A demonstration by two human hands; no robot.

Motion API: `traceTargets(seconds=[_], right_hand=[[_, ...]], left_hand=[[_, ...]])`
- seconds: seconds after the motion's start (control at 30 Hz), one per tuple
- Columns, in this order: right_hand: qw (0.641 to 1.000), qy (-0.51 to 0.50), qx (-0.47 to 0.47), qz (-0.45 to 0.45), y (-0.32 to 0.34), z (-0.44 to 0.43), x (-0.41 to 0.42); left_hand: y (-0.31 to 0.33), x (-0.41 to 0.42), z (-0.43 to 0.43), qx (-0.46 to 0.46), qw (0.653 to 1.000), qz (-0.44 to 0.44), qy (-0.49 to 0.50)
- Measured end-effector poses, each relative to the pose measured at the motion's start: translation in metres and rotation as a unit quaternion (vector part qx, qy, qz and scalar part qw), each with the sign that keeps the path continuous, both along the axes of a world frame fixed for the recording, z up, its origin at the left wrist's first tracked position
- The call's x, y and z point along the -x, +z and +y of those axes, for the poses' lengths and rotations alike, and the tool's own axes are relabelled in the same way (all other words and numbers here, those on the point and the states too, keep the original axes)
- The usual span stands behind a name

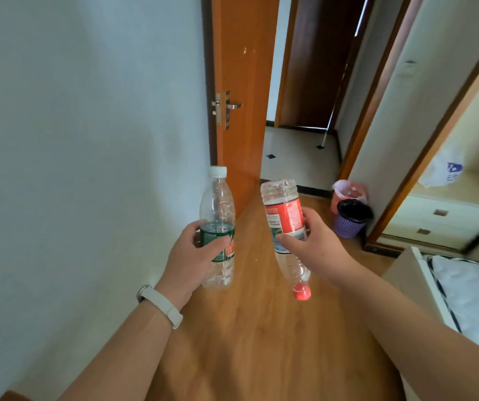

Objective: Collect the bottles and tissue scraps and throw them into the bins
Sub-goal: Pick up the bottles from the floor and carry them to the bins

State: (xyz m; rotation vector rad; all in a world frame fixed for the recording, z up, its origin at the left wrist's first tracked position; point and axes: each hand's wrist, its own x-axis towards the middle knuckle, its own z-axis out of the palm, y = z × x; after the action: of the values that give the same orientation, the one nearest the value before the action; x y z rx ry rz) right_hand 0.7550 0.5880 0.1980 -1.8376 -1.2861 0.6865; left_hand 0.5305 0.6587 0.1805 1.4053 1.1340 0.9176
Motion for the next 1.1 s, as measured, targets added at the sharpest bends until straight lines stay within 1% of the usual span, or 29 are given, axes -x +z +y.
traceTargets(seconds=[0.23,0.4,0.7,0.83,0.93,1.1], right_hand=[[0.997,-0.071,-0.008,0.003,-0.009,0.022,-0.055],[0.996,-0.090,-0.004,0.023,-0.027,0.046,-0.105],[0.989,-0.131,-0.023,0.058,-0.027,0.100,-0.248],[0.988,-0.145,-0.019,0.051,-0.022,0.113,-0.314],[0.986,-0.159,-0.024,0.051,-0.019,0.123,-0.353],[0.984,-0.171,-0.017,0.056,-0.023,0.138,-0.391]], left_hand=[[-0.012,-0.060,0.048,0.015,0.997,-0.006,-0.080],[-0.020,-0.114,0.083,0.014,0.995,0.008,-0.101],[0.002,-0.271,0.148,-0.018,0.989,0.040,-0.141],[0.012,-0.341,0.167,-0.027,0.985,0.036,-0.165],[0.010,-0.381,0.179,-0.027,0.982,0.034,-0.185],[0.010,-0.427,0.200,-0.022,0.978,0.046,-0.204]])
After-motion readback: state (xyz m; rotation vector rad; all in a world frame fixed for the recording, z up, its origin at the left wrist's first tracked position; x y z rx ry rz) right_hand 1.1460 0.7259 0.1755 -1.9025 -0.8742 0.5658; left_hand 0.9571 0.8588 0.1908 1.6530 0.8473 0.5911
